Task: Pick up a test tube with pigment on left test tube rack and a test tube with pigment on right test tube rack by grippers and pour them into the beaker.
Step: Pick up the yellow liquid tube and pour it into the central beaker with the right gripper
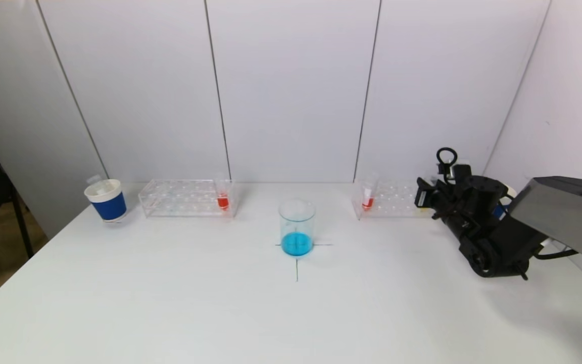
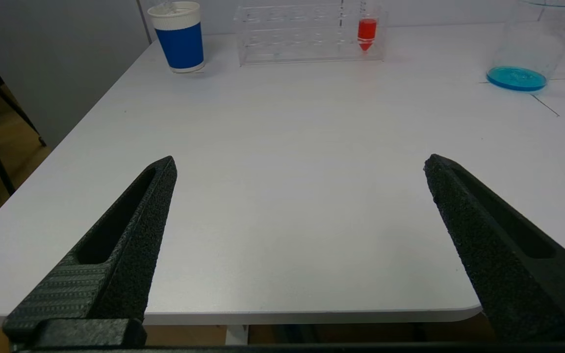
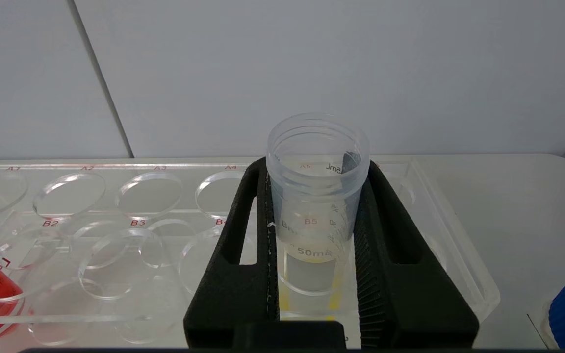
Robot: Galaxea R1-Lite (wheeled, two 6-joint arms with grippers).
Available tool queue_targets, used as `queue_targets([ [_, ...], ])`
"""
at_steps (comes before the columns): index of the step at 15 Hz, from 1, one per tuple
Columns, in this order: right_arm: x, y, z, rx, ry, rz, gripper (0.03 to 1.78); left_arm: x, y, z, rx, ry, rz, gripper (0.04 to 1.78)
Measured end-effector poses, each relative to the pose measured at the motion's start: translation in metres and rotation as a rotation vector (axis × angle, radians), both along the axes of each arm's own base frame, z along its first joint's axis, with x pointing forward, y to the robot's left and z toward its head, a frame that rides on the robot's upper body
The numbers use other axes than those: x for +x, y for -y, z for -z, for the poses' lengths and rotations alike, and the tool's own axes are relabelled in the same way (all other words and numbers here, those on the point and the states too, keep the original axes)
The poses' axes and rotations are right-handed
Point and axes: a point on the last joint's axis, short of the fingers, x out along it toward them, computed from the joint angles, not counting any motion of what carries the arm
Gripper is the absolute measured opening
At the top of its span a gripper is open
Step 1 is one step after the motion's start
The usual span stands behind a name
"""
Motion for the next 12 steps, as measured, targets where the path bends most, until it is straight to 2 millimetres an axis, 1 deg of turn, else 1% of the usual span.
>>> queue_targets([
  [7, -0.001, 0.000, -0.003, -0.006, -0.009, -0.001, 0.50, 0.000, 0.000, 0.000, 0.000, 0.000, 0.000, 1.76],
  [9, -0.001, 0.000, -0.009, -0.007, -0.015, -0.004, 0.50, 0.000, 0.000, 0.000, 0.000, 0.000, 0.000, 1.76],
  [12, -0.001, 0.002, -0.025, -0.014, -0.018, -0.008, 0.50, 0.000, 0.000, 0.000, 0.000, 0.000, 0.000, 1.76],
])
